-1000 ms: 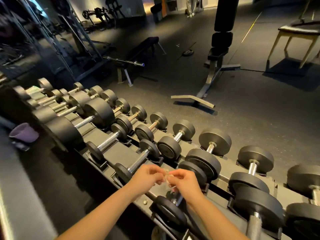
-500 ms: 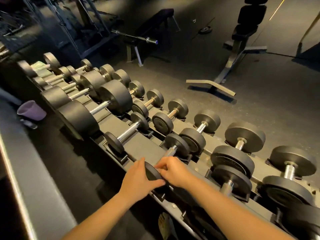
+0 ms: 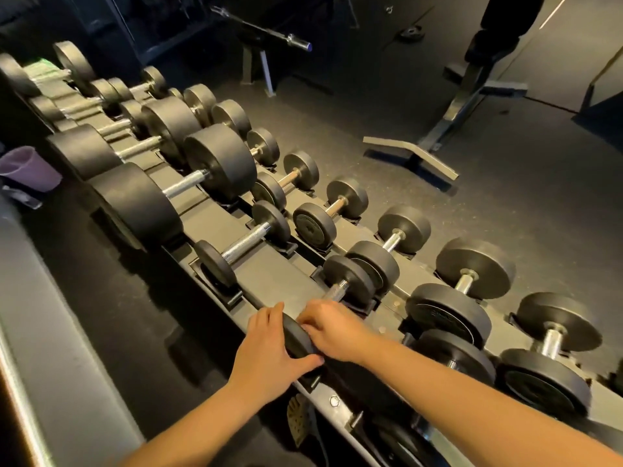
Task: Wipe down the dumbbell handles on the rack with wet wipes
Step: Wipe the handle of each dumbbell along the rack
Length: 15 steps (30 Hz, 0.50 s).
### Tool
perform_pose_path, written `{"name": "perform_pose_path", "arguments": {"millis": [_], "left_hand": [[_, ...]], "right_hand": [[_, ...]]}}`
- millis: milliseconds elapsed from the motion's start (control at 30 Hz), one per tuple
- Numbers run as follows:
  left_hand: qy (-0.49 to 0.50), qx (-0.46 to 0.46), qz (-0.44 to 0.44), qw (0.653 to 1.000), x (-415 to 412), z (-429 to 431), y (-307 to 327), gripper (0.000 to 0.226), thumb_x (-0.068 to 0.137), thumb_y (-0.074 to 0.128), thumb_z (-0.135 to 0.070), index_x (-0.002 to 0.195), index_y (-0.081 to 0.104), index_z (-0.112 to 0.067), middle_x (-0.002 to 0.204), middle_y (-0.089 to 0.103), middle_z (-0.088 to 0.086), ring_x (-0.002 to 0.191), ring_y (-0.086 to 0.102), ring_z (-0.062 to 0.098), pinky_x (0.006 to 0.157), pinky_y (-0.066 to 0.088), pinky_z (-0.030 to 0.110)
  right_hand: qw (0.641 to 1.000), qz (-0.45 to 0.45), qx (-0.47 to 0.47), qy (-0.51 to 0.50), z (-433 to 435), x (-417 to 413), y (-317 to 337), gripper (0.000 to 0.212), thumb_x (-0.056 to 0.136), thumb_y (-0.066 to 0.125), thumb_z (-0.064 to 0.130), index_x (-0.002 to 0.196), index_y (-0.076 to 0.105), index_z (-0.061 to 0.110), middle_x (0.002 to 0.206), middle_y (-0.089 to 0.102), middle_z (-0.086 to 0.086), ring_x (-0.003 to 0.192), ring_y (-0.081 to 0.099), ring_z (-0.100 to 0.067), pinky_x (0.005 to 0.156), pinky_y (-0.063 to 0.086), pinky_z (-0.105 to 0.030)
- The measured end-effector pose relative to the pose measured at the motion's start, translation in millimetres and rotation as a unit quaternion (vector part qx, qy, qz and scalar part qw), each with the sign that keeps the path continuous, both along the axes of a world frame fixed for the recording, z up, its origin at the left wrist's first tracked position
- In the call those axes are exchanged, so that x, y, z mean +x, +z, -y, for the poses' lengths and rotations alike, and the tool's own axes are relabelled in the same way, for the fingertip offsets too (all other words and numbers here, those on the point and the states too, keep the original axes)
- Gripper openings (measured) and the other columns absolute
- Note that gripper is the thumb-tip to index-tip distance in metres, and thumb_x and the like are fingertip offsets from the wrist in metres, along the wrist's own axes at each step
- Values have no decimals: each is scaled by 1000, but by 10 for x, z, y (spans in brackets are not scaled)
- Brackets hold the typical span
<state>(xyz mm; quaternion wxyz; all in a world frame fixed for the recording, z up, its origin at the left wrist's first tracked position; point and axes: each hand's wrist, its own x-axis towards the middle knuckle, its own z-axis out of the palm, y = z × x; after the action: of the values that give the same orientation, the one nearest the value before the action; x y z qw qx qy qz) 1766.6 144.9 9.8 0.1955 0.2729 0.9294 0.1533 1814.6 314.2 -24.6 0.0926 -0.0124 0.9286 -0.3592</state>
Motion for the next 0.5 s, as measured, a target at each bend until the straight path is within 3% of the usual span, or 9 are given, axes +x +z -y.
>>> {"name": "perform_pose_path", "arguments": {"millis": [67, 167, 233, 333, 500], "left_hand": [[3, 8, 5, 1000, 10, 3, -14, 124, 65, 74, -81, 160, 19, -22, 153, 34, -6, 143, 30, 15, 110, 39, 30], [8, 12, 16, 1000, 10, 15, -27, 125, 64, 73, -82, 160, 18, -23, 153, 33, -6, 143, 29, 15, 111, 38, 31], [14, 19, 21, 999, 16, 22, -26, 126, 64, 74, -82, 160, 17, -23, 153, 32, -6, 143, 29, 15, 112, 38, 31], [21, 28, 30, 999, 26, 25, -28, 127, 66, 74, -81, 162, 14, -22, 155, 31, -5, 145, 28, 16, 115, 35, 32], [48, 20, 93, 994, -5, -2, -51, 135, 66, 79, -74, 163, 3, -20, 164, 21, 0, 152, 23, 21, 121, 33, 39]], "right_hand": [[998, -2, 64, 23, -179, -108, 9, 21, 98, 58, 25, 113, 71, 21, 103, 60, 1, 93, 61, -19, 79, 53, -36], [971, 11, 235, -38, -432, -252, 5, 24, 91, 68, 24, 114, 67, 17, 110, 55, -4, 94, 64, -24, 78, 57, -40], [979, -2, 206, 10, -279, -283, 65, 23, 93, 65, 23, 113, 67, 14, 109, 55, -5, 93, 62, -23, 79, 55, -38], [991, 20, 81, 109, -73, -295, 134, 19, 97, 57, 22, 107, 71, 13, 100, 60, -4, 90, 60, -21, 81, 53, -40], [969, 47, 243, 19, -405, -487, 43, 22, 96, 60, 26, 115, 69, 17, 114, 58, -2, 100, 60, -21, 85, 55, -39]]}}
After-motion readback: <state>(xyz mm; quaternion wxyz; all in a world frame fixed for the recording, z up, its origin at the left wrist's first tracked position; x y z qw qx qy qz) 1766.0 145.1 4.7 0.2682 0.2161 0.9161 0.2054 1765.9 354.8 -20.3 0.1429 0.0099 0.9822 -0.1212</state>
